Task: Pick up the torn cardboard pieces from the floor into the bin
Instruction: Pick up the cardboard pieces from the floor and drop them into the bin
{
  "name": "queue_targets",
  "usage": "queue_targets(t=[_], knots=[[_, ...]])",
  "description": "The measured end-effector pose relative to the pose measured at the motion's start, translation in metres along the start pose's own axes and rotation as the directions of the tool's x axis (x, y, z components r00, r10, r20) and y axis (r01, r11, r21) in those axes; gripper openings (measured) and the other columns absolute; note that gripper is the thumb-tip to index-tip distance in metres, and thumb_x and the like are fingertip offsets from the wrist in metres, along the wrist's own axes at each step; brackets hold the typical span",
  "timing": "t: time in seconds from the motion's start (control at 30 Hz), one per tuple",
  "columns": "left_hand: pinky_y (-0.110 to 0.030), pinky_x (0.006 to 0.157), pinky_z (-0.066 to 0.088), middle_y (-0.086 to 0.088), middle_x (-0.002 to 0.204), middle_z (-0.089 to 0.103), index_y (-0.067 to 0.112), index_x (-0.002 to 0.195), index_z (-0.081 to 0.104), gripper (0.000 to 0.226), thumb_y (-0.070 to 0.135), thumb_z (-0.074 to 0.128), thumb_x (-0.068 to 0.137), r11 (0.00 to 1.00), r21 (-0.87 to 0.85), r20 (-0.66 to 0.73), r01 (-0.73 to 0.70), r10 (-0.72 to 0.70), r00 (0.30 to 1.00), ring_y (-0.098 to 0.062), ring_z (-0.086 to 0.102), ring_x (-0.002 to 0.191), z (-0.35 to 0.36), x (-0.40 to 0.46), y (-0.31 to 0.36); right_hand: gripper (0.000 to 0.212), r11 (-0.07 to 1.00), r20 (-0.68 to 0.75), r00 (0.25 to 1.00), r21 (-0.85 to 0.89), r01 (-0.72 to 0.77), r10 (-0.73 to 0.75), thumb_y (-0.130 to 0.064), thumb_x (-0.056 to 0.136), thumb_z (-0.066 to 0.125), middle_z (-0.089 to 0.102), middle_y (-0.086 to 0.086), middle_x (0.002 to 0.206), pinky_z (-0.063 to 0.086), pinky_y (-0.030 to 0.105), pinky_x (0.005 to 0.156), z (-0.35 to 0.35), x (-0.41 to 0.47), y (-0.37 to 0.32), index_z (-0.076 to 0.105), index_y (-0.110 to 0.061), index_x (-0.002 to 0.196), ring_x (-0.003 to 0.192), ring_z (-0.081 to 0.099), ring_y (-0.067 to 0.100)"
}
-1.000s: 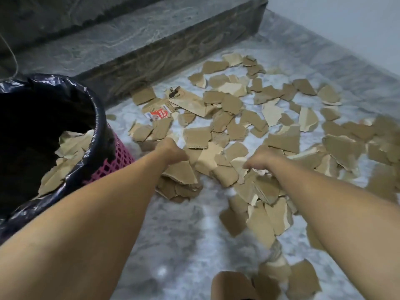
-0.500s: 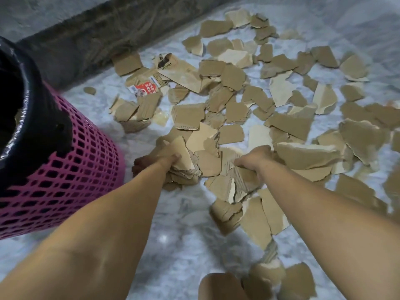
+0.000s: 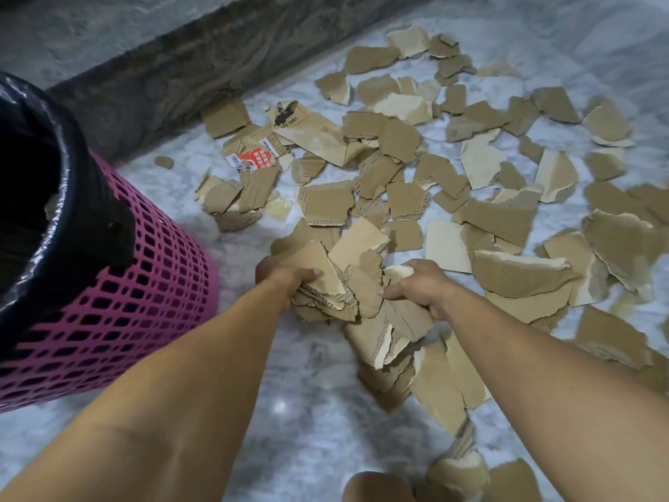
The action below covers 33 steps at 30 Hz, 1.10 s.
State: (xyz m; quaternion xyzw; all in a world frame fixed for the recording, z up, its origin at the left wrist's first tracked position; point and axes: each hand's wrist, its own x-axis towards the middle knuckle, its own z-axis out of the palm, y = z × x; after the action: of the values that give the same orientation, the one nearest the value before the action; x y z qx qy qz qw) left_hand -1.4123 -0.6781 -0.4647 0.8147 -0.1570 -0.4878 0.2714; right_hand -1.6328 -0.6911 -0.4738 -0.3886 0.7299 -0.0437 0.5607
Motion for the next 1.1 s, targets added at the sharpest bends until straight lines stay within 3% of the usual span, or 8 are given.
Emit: queue_targets(t=[0.1, 0.2, 0.37, 0.53, 0.73, 0.83, 0.97, 1.1], knots=[[-0.035, 0.063, 0.059, -0.017, 0.102, 0.069, -0.001, 0.111, 0.059, 0.062, -0.001, 0.089, 0.058, 1.000, -0.009, 0.071, 0.007, -0.006, 0.997, -0.029, 0.069, 0.081, -0.002, -0.009, 0.003, 0.087, 0.999, -0.005, 0.999, 0.012, 0.038, -0.037, -0.019, 0.068, 0.090, 0.049, 0.006, 0.141, 0.045, 0.028, 0.094, 0.001, -0.005, -0.003, 0.046, -0.011, 0.143, 0.125, 0.051, 0.023], [-0.030, 0.069, 0.053, -0.009, 0.106, 0.064, 0.005, 0.121, 0.054, 0.065, -0.001, 0.086, 0.064, 0.997, 0.050, 0.084, -0.054, 0.050, 0.995, -0.027, 0.063, 0.089, -0.006, -0.016, 0.006, 0.081, 0.998, -0.009, 0.999, 0.043, 0.054, -0.054, -0.011, 0.071, 0.087, 0.050, 0.006, 0.141, 0.040, 0.024, 0.086, 0.001, -0.011, -0.007, 0.047, -0.012, 0.142, 0.113, 0.050, 0.018], [-0.032, 0.086, 0.054, -0.008, 0.112, 0.063, 0.010, 0.118, 0.052, 0.062, 0.005, 0.087, 0.067, 0.982, 0.134, 0.037, -0.133, 0.129, 0.991, -0.025, 0.060, 0.094, -0.026, -0.030, 0.033, 0.077, 0.994, -0.068, 0.992, 0.019, 0.107, -0.105, -0.008, 0.069, 0.087, 0.056, 0.009, 0.132, 0.049, 0.030, 0.088, -0.017, -0.028, -0.028, 0.052, -0.015, 0.137, 0.111, 0.056, 0.025], [-0.038, 0.092, 0.054, -0.019, 0.125, 0.057, 0.008, 0.147, 0.031, 0.088, -0.001, 0.080, 0.074, 0.961, 0.147, 0.077, -0.233, 0.224, 0.972, -0.033, 0.061, 0.110, -0.053, -0.056, 0.076, 0.080, 0.978, -0.140, 0.969, -0.083, 0.194, -0.204, -0.009, 0.070, 0.086, 0.053, 0.010, 0.135, 0.041, 0.025, 0.083, -0.045, -0.061, -0.061, 0.050, -0.015, 0.141, 0.103, 0.050, 0.021], [-0.040, 0.088, 0.056, -0.010, 0.113, 0.059, 0.015, 0.136, 0.044, 0.074, 0.007, 0.082, 0.073, 0.892, 0.222, 0.074, -0.395, 0.388, 0.919, -0.029, 0.062, 0.104, -0.093, -0.105, 0.125, 0.080, 0.946, -0.213, 0.926, -0.170, 0.277, -0.310, -0.011, 0.066, 0.088, 0.054, 0.010, 0.135, 0.042, 0.027, 0.086, -0.065, -0.125, -0.110, 0.053, -0.015, 0.139, 0.107, 0.051, 0.024], [-0.040, 0.090, 0.056, -0.008, 0.116, 0.059, 0.012, 0.140, 0.042, 0.084, 0.007, 0.086, 0.069, 0.842, 0.196, 0.069, -0.502, 0.499, 0.864, -0.029, 0.060, 0.108, -0.122, -0.128, 0.150, 0.076, 0.909, -0.237, 0.884, -0.215, 0.357, -0.403, -0.010, 0.068, 0.086, 0.057, 0.011, 0.132, 0.047, 0.030, 0.091, -0.069, -0.170, -0.140, 0.055, -0.013, 0.137, 0.112, 0.056, 0.028], [-0.041, 0.088, 0.057, -0.009, 0.118, 0.060, 0.012, 0.131, 0.050, 0.078, 0.010, 0.089, 0.064, 0.782, 0.210, 0.038, -0.587, 0.593, 0.804, -0.029, 0.062, 0.105, -0.170, -0.160, 0.180, 0.074, 0.861, -0.258, 0.828, -0.258, 0.438, -0.498, -0.012, 0.072, 0.084, 0.057, 0.008, 0.123, 0.041, 0.025, 0.078, -0.064, -0.232, -0.183, 0.053, -0.016, 0.139, 0.094, 0.052, 0.019], [-0.043, 0.087, 0.057, -0.010, 0.111, 0.062, 0.012, 0.122, 0.054, 0.069, 0.011, 0.090, 0.063, 0.751, 0.206, -0.039, -0.627, 0.647, 0.762, -0.029, 0.063, 0.099, -0.236, -0.180, 0.195, 0.052, 0.817, -0.243, 0.784, -0.265, 0.512, -0.571, -0.012, 0.072, 0.084, 0.061, 0.004, 0.098, 0.039, 0.022, 0.054, -0.043, -0.289, -0.228, 0.065, -0.019, 0.120, 0.067, 0.052, 0.009]])
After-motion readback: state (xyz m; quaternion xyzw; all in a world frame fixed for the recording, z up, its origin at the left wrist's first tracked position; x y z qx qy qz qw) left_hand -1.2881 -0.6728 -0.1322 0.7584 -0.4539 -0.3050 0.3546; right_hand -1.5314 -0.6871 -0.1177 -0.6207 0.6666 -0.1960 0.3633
